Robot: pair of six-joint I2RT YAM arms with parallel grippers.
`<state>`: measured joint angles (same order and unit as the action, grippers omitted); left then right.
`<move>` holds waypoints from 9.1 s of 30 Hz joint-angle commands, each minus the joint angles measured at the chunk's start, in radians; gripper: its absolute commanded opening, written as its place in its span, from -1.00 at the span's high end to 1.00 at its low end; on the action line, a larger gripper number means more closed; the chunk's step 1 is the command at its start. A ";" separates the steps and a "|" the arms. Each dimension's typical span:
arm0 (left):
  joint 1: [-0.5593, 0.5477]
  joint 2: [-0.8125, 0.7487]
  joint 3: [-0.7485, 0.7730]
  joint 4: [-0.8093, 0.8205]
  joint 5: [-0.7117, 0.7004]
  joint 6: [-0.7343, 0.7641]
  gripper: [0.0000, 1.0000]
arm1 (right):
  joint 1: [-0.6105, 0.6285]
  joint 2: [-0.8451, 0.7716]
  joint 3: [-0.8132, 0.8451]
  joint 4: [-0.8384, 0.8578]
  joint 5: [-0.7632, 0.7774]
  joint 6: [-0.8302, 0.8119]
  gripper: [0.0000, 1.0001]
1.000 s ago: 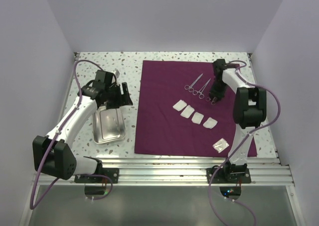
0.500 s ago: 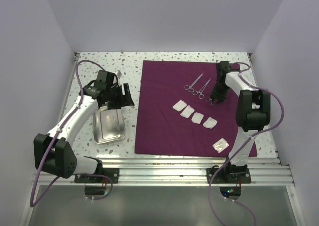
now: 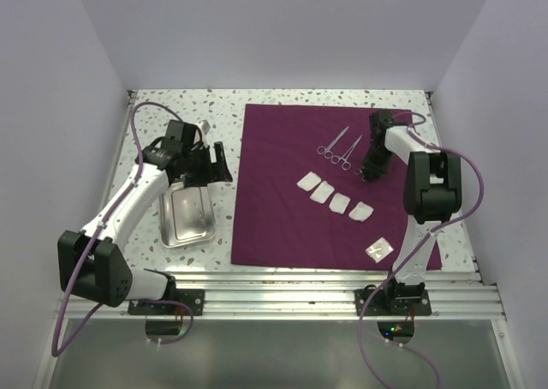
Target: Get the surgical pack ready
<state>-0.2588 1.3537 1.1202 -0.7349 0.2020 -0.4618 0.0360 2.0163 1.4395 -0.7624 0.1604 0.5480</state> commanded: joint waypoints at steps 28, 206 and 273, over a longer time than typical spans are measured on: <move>-0.158 0.174 0.070 0.445 0.408 -0.233 -0.76 | 0.019 -0.240 0.007 -0.083 -0.456 -0.117 1.00; -0.056 0.235 0.217 0.061 0.172 -0.124 1.00 | 0.607 -0.116 0.467 -0.254 -0.386 -0.152 0.18; -0.030 0.193 0.312 -0.256 -0.313 -0.046 0.00 | 0.228 0.438 0.726 -0.249 0.056 0.032 0.76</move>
<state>-0.2947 1.5429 1.3758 -1.0237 -0.1429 -0.5304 0.2626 2.4439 2.1597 -1.0103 0.1959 0.5686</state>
